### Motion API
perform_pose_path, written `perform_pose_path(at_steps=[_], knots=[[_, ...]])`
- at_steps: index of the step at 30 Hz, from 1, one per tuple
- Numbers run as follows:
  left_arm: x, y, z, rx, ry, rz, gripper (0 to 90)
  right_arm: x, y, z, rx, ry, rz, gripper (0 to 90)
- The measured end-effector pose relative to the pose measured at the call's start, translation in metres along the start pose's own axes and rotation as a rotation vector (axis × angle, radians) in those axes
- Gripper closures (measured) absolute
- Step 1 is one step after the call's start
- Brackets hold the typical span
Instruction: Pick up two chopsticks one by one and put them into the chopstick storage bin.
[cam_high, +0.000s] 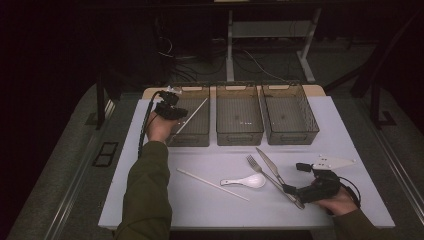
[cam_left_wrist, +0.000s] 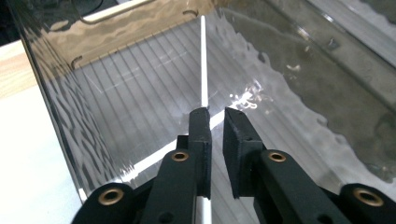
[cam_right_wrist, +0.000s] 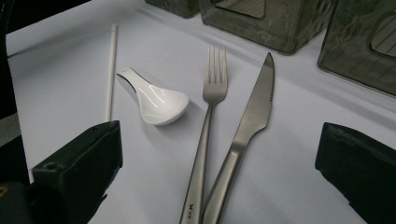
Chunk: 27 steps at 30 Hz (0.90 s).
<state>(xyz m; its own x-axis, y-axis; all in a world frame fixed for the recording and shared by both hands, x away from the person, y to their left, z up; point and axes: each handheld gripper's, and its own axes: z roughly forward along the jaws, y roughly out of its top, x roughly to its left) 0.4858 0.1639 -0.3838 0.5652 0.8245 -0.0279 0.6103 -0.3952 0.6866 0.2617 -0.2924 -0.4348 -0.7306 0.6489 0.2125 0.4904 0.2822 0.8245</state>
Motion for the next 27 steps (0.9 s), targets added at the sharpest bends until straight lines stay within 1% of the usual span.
perform_pose_path(at_steps=[3, 6, 7, 8, 9, 10, 11, 13, 15, 17, 19, 20, 22, 25, 27], knots=[[-0.001, 0.002, -0.004, -0.011, -0.01, 0.015, 76.2, 0.0, 0.0, 0.0, 0.001, 0.0, -0.001, 0.7], [-0.003, 0.004, -0.011, -0.022, -0.03, 0.036, 71.7, 0.0, 0.0, 0.0, 0.0, -0.002, 0.002, 0.8], [-0.004, 0.005, -0.014, -0.025, -0.049, 0.042, 67.6, 0.0, 0.0, 0.0, 0.001, -0.002, 0.001, 0.8], [-0.005, 0.005, -0.018, -0.036, -0.065, 0.048, 67.6, 0.0, 0.0, 0.0, 0.001, -0.002, 0.001, 0.8], [-0.007, 0.006, -0.022, -0.044, -0.076, 0.052, 65.6, 0.0, 0.0, 0.0, 0.001, -0.002, 0.001, 0.8], [-0.009, 0.007, -0.025, -0.051, -0.098, 0.056, 62.6, 0.0, 0.0, 0.0, 0.001, -0.002, 0.001, 0.8], [-0.011, 0.007, -0.029, -0.056, -0.117, 0.071, 60.3, 0.0, 0.0, 0.0, 0.001, -0.002, 0.001, 0.8], [-0.018, 0.008, -0.038, -0.068, -0.142, 0.101, 57.3, 0.0, 0.0, 0.0, 0.002, -0.003, 0.002, 0.8], [-0.026, 0.009, -0.047, -0.081, -0.18, 0.132, 53.6, 0.0, 0.0, 0.0, 0.0, -0.003, 0.001, 0.8], [-0.036, 0.008, -0.056, -0.109, -0.204, 0.14, 50.3, 0.0, 0.0, 0.0, 0.001, -0.004, 0.002, 0.7], [-0.046, 0.007, -0.064, -0.126, -0.226, 0.162, 47.6, 0.0, 0.0, 0.0, 0.0, -0.004, 0.002, 0.7], [-0.05, 0.005, -0.068, -0.13, -0.235, 0.181, 46.0, 0.0, 0.0, 0.0, -0.001, -0.005, 0.003, 0.7], [-0.06, 0.002, -0.074, -0.151, -0.261, 0.195, 44.2, 0.0, 0.0, 0.0, -0.003, -0.005, 0.003, 0.8], [-0.074, -0.005, -0.082, -0.155, -0.292, 0.229, 40.5, 0.0, 0.0, 0.0, -0.004, -0.005, 0.004, 0.8], [-0.082, -0.012, -0.085, -0.151, -0.305, 0.254, 37.4, 0.0, 0.0, 0.0, -0.004, -0.006, 0.004, 0.8]])
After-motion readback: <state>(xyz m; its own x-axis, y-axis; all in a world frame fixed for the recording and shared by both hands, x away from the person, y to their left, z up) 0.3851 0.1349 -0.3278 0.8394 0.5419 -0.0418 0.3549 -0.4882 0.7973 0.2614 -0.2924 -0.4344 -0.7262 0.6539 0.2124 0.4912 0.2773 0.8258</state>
